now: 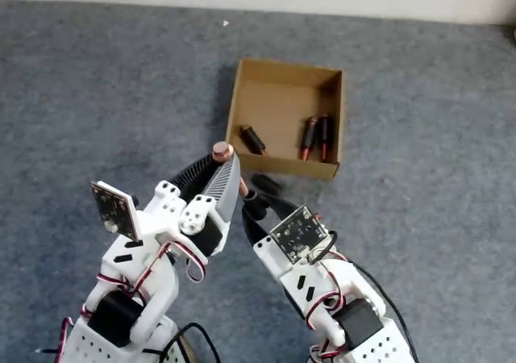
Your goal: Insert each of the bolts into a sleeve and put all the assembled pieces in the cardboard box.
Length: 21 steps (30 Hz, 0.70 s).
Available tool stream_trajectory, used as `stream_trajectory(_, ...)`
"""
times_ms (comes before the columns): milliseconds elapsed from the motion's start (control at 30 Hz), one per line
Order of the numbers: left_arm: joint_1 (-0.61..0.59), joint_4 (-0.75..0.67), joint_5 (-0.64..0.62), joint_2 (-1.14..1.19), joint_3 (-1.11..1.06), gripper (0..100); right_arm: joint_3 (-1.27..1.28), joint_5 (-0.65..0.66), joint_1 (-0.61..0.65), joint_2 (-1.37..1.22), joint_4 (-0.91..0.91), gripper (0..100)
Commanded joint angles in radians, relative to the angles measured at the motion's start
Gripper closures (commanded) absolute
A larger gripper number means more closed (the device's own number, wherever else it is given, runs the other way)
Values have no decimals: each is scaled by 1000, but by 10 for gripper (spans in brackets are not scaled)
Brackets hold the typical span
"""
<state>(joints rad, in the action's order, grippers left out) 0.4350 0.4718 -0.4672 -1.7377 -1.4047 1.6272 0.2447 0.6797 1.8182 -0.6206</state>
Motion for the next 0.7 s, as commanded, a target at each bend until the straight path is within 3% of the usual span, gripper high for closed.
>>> stream_trajectory(0,31,-32,12,-12,-13,995,-15,9,10,19,38,993)
stream_trajectory(467,50,-37,-54,-15,-74,995,-15,9,10,19,35,993)
stream_trajectory(667,-22,-109,-58,-15,-81,995,-16,9,12,19,33,993)
